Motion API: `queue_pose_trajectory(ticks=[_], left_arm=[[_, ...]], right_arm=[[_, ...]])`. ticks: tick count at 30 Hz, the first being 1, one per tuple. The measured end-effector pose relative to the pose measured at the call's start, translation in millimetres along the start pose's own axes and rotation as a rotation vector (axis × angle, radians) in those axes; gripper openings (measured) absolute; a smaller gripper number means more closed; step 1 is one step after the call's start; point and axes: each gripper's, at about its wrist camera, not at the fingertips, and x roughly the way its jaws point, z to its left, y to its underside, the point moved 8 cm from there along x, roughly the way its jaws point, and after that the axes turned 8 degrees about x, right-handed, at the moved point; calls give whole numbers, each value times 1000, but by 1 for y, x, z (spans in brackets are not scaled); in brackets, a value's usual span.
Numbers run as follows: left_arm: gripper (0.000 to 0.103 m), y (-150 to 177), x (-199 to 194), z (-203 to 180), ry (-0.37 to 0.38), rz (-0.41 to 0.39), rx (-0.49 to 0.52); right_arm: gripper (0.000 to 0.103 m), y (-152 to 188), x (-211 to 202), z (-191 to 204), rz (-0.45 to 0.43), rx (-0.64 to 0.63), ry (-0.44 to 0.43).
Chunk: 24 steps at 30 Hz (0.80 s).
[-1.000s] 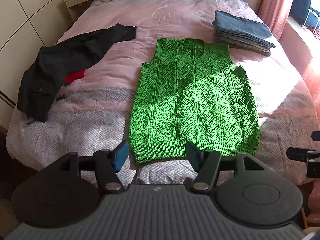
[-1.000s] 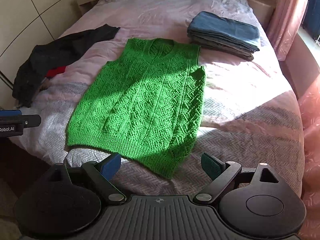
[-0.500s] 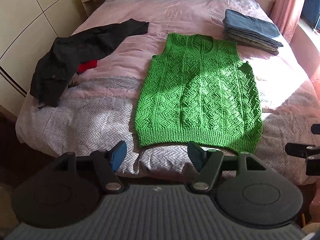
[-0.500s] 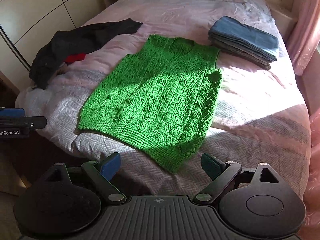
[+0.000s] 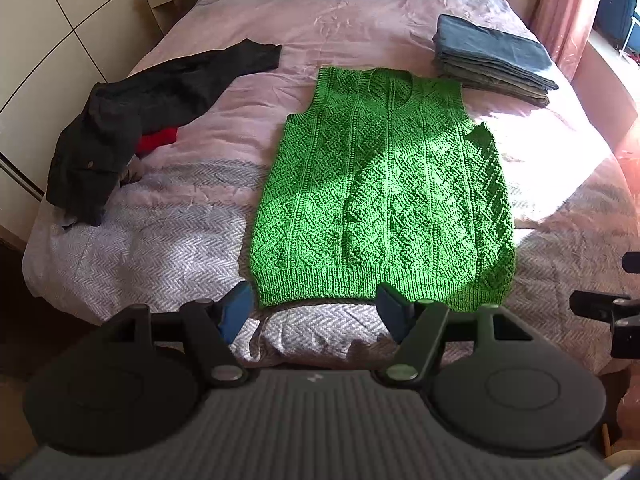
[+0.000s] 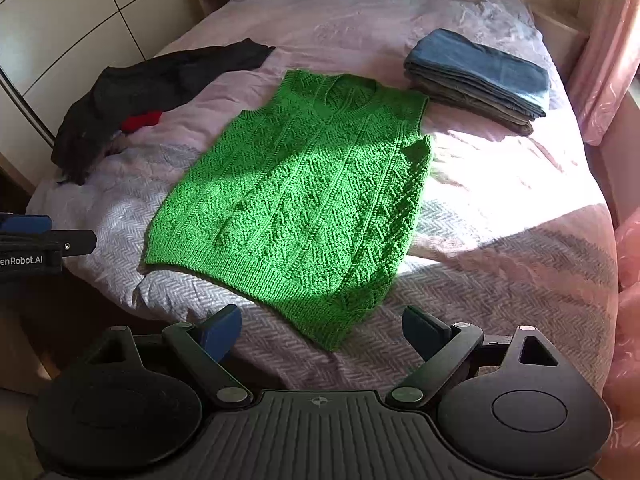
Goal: Fold clothes
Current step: 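Move both open grippers back over the hem of the flat green vest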
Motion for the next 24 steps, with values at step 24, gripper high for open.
queue_pose_trajectory(ticks=[24], left_arm=[[65,-89,113,69,91,87,100]], right_arm=[[90,-82,79,17,76,110,95]])
